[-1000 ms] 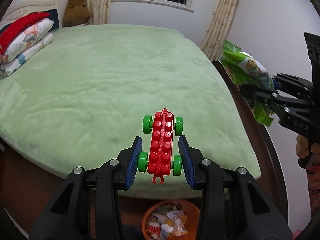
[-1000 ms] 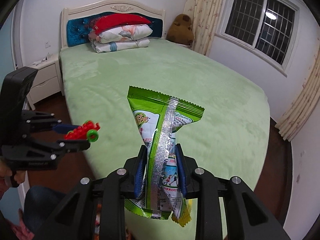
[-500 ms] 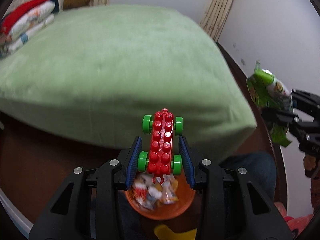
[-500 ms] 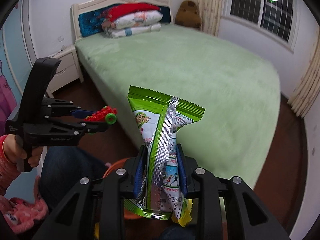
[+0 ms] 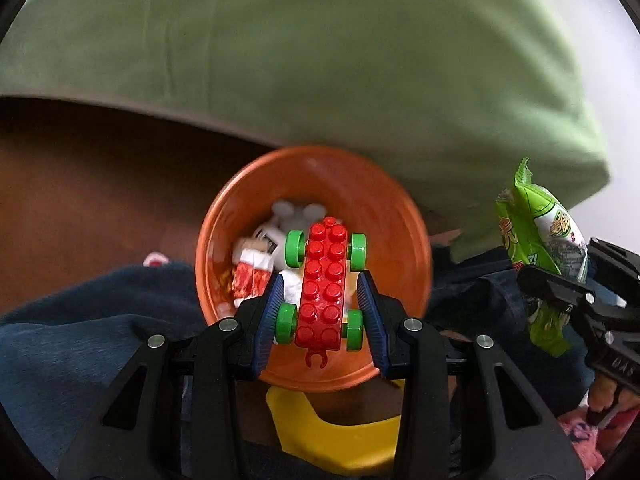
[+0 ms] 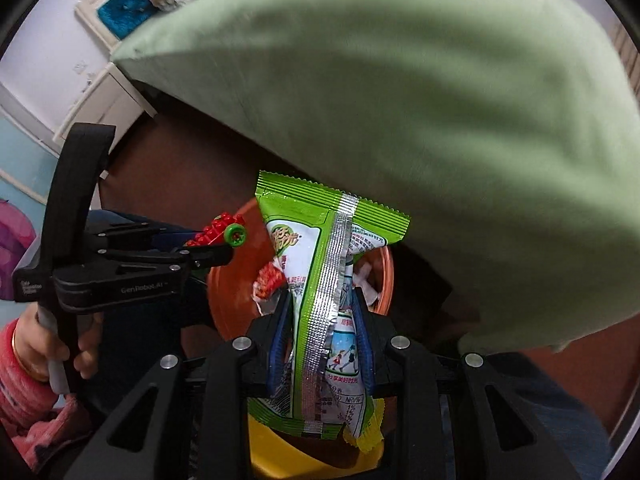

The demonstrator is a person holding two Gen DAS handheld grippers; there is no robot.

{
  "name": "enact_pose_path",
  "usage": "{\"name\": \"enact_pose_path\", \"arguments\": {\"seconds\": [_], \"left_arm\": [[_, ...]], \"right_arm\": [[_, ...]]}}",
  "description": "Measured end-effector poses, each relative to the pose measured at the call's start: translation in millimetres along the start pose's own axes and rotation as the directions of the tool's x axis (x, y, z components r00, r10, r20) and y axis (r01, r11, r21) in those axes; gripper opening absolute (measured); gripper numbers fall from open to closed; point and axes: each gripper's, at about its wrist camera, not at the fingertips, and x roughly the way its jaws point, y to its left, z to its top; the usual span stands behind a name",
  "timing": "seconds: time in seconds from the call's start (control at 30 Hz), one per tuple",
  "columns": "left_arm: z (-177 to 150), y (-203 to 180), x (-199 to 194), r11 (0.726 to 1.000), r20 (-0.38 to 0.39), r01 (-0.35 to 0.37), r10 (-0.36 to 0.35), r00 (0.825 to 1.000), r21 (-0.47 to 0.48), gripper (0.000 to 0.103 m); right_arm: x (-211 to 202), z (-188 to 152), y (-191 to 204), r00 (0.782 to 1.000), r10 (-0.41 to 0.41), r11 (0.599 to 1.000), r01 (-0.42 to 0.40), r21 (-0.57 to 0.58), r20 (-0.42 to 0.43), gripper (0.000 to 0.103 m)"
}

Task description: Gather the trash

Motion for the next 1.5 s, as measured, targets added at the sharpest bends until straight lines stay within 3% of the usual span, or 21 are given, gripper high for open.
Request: {"name": "enact_pose_path", "arguments": {"seconds": [0.17,0.2,0.27,0.33,0.57,0.7,0.9,1.1,1.23,1.37,1.5], "left_arm": [[0,13,40,0.999,-0.088,-0.025,0.021,0.996,-0.047,0.038],[1,14,42,0.998,-0.091,-0.035,0.030,0.995,-0.054,0.039],[2,17,46,0.997,-0.100,-0.040,0.033,0.994,-0.069,0.050],[2,23,44,0.997,-0.091,-0.047,0.041,0.995,-0.068,0.071],[7,26,34,0.996,-0.058,-0.059,0.055,0.997,-0.071,0.081],[9,24,24,0.994,-0.030,-0.078,0.076,0.997,-0.075,0.081],[27,10,-29,0.993,0.115,-0.110,0.115,0.987,-0.047,0.082],[50,-12,-103,0.986,0.323,-0.166,0.162,0.933,-0.015,0.090],[63,-25,-150,0.979,0.439,-0.205,0.187,0.878,-0.008,0.090],[70,-33,-185,0.976,0.520,-0.219,0.197,0.831,-0.019,0.091],[74,-38,-207,0.971,0.575,-0.237,0.216,0.789,-0.038,0.091]], "right_arm": [[46,7,2,0.997,0.019,0.999,-0.017,0.034,-0.079,0.032],[53,8,3,0.996,0.018,0.999,-0.015,0.039,-0.089,0.039],[58,10,3,0.996,0.031,0.998,-0.026,0.056,-0.084,0.044],[52,2,-9,0.996,0.043,0.997,-0.037,0.071,-0.074,0.063],[36,6,-20,0.999,0.043,0.993,-0.040,0.107,-0.024,0.068],[6,8,-24,0.998,0.023,0.991,-0.031,0.130,0.063,0.068],[-56,25,-27,0.972,-0.025,0.994,-0.001,0.112,0.234,0.072],[-122,47,-20,0.912,-0.039,0.996,0.003,0.088,0.409,0.076],[-155,59,-16,0.869,-0.049,0.997,0.011,0.080,0.493,0.077],[-180,68,-14,0.825,-0.059,0.997,0.016,0.081,0.561,0.077],[-195,71,-14,0.798,-0.066,0.996,0.017,0.088,0.600,0.077]]}}
